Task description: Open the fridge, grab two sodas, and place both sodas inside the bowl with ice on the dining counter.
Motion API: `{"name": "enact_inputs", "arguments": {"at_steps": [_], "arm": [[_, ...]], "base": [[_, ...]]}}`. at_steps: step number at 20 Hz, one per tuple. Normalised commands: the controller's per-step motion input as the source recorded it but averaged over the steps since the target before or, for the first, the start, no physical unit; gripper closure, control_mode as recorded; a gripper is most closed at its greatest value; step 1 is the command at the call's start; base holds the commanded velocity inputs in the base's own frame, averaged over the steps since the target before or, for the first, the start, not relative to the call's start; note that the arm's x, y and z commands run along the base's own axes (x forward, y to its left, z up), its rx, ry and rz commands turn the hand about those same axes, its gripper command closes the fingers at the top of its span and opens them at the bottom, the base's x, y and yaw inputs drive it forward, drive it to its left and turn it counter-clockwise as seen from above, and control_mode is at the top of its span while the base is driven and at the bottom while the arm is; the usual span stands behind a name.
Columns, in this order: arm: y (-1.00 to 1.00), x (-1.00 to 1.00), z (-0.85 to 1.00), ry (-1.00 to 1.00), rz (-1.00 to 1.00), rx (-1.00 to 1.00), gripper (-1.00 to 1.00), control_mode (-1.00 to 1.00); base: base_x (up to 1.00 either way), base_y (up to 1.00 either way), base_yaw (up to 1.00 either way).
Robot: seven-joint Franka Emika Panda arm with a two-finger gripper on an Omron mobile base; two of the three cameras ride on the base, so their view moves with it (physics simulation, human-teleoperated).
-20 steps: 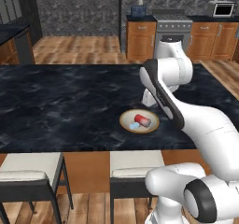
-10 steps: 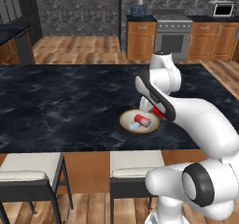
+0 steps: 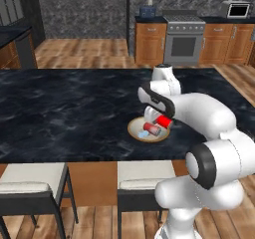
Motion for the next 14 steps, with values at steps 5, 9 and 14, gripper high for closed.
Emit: {"name": "enact_inputs", "arguments": {"at_steps": [5, 9, 14], "arm": [[0.00, 0.52, -0.45, 0.06, 0.04, 0.00, 1.00, -1.00], [0.00, 0.41, -0.44, 0.05, 0.03, 0.00, 1.00, -1.00], [0.00, 0.41, -0.46, 0.04, 0.02, -0.01, 1.00, -1.00]], "base": [[0.00, 0.00, 0.00], [0.00, 0.00, 0.00], [0.00, 0.00, 0.00]]}}
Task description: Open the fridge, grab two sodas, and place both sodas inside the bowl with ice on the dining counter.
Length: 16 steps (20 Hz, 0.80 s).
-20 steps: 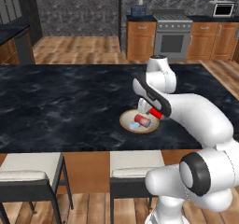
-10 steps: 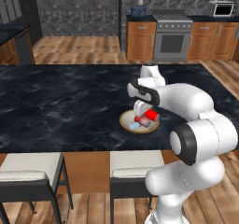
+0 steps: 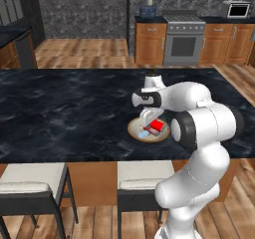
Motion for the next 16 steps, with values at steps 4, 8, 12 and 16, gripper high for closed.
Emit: {"name": "enact_inputs", "arguments": {"at_steps": [4, 8, 12, 16], "arm": [[0.00, 0.37, -0.46, 0.04, 0.02, -0.02, 1.00, -1.00], [0.04, 0.33, -0.44, 0.03, 0.01, -0.02, 1.00, -1.00], [0.06, 0.26, -0.32, 0.03, 0.01, 0.00, 1.00, -1.00], [0.09, 0.23, -0.26, 0.04, 0.01, 0.00, 1.00, -1.00]], "base": [[0.00, 0.00, 0.00], [0.00, 0.00, 0.00], [0.00, 0.00, 0.00], [0.00, 0.00, 0.00]]}}
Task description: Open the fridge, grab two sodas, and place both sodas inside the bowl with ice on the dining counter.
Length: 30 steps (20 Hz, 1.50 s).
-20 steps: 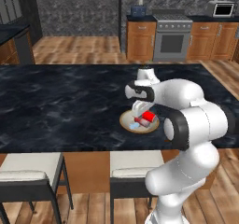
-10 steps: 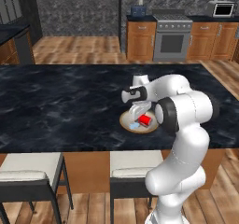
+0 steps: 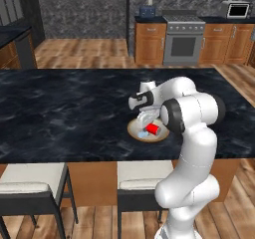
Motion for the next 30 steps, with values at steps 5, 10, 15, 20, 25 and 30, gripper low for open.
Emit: {"name": "enact_inputs", "arguments": {"at_steps": [5, 10, 15, 20, 25, 30], "arm": [[0.07, 0.21, -0.24, 0.04, 0.01, 0.00, -1.00, -1.00], [0.00, 0.04, -0.10, 0.01, 0.00, 0.00, -1.00, -1.00], [0.00, 0.00, -0.03, 0.00, 0.00, 0.00, -1.00, -1.00], [0.02, -0.01, 0.00, 0.00, 0.00, 0.00, -1.00, -1.00], [0.00, 0.00, 0.07, 0.00, 0.00, 0.00, -1.00, -1.00], [0.00, -0.35, 0.26, -0.01, 0.02, 0.00, -1.00, -1.00]], "base": [[0.00, 0.00, 0.00], [0.00, 0.00, 0.00], [0.00, 0.00, 0.00], [0.00, 0.00, 0.00], [0.00, 0.00, 0.00], [0.00, 0.00, 0.00]]}}
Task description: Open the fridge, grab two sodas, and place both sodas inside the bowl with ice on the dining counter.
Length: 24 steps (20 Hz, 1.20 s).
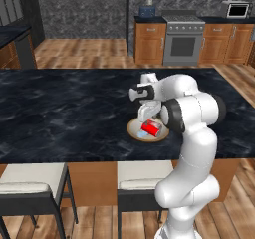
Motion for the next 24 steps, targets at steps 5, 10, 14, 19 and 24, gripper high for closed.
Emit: {"name": "enact_inputs", "arguments": {"at_steps": [5, 10, 14, 19, 24], "arm": [[0.00, -0.47, 0.41, -0.03, 0.01, 0.00, -1.00, -1.00], [0.00, -0.58, 0.51, -0.02, 0.00, 0.00, -1.00, -1.00], [0.00, -0.64, 0.52, -0.01, 0.00, 0.00, -1.00, -1.00], [0.00, -0.50, 0.38, 0.00, 0.00, 0.00, -1.00, -1.00], [-0.09, -0.34, 0.05, -0.01, 0.00, 0.01, -1.00, -1.00]], "base": [[0.00, 0.00, 0.00], [0.00, 0.00, 0.00], [0.00, 0.00, 0.00], [0.00, 0.00, 0.00], [0.00, 0.00, 0.00]]}}
